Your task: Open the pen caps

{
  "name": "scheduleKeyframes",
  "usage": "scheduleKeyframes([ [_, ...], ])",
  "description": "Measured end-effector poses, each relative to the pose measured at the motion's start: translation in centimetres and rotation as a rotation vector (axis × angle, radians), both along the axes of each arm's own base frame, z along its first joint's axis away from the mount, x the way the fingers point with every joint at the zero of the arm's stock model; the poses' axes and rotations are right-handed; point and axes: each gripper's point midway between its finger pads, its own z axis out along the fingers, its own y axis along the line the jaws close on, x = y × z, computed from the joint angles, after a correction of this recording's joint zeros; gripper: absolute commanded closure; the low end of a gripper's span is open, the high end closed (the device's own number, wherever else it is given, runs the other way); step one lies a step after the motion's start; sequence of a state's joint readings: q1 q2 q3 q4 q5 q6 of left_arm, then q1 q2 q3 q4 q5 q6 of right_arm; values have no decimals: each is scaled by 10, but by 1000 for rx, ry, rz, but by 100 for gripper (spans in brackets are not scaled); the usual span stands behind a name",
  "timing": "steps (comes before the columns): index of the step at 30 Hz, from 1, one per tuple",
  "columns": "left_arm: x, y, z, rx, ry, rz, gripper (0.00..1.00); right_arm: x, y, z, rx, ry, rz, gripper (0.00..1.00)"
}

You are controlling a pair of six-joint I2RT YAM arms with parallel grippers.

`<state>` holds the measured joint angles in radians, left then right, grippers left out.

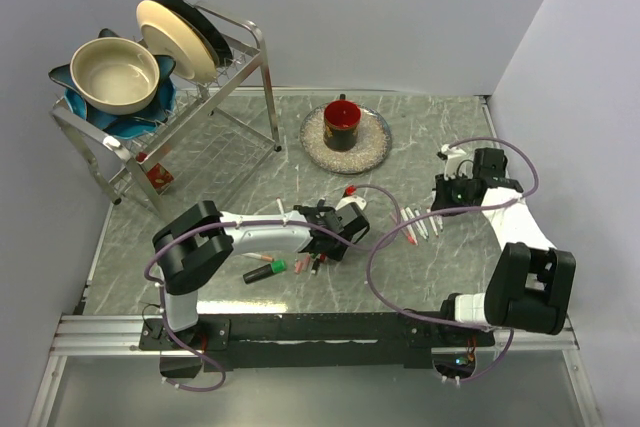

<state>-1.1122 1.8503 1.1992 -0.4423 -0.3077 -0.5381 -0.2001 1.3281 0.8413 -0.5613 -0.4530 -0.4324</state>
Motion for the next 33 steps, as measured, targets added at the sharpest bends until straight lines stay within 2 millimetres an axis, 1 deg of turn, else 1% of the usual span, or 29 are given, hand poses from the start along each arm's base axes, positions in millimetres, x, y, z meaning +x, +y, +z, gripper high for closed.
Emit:
scheduleKeyframes([
  [3,1,1,1,2,-9,5,55,-1,0,-6,2,27,2,97],
  [4,2,0,3,-1,-13,5,51,0,-1,-7,2,34,3,96],
  [6,3,-1,9,-16,-26,5,46,-1,-1,-12,0,50,2,94],
  [7,4,-2,16,-34,-42,5,43,-1,-2,-15,-1,63,1,93],
  [10,3,0,38,-95,-88,8,36,-3,-4,-24,-6,97,-3,91],
  [12,2,4,55,-150,-126,13,33,-3,-5,-29,-8,123,-4,89],
  [13,2,6,63,-179,-143,18,30,-2,-6,-32,-8,134,-4,89],
  [17,-1,22,90,-279,-208,44,25,-2,-6,-41,-4,175,-2,84],
  [18,-2,27,95,-298,-223,50,24,-2,-6,-43,-3,185,-2,83],
  [21,-6,45,107,-358,-261,85,16,-4,-6,-47,0,206,-2,79],
  [25,-13,71,117,-433,-296,141,13,-6,-6,-50,1,220,-1,70],
  [27,-17,82,119,-466,-304,166,12,-6,-6,-52,2,230,-1,68],
  [28,-18,86,119,-480,-305,179,10,-7,-6,-53,2,236,-2,67],
  [30,-21,94,117,-507,-301,206,7,-7,-5,-56,4,246,2,66],
  [32,-25,102,110,-518,-288,238,1,-7,-5,-57,4,250,2,63],
  [33,-26,105,107,-520,-282,253,1,-8,-5,-57,4,251,3,62],
])
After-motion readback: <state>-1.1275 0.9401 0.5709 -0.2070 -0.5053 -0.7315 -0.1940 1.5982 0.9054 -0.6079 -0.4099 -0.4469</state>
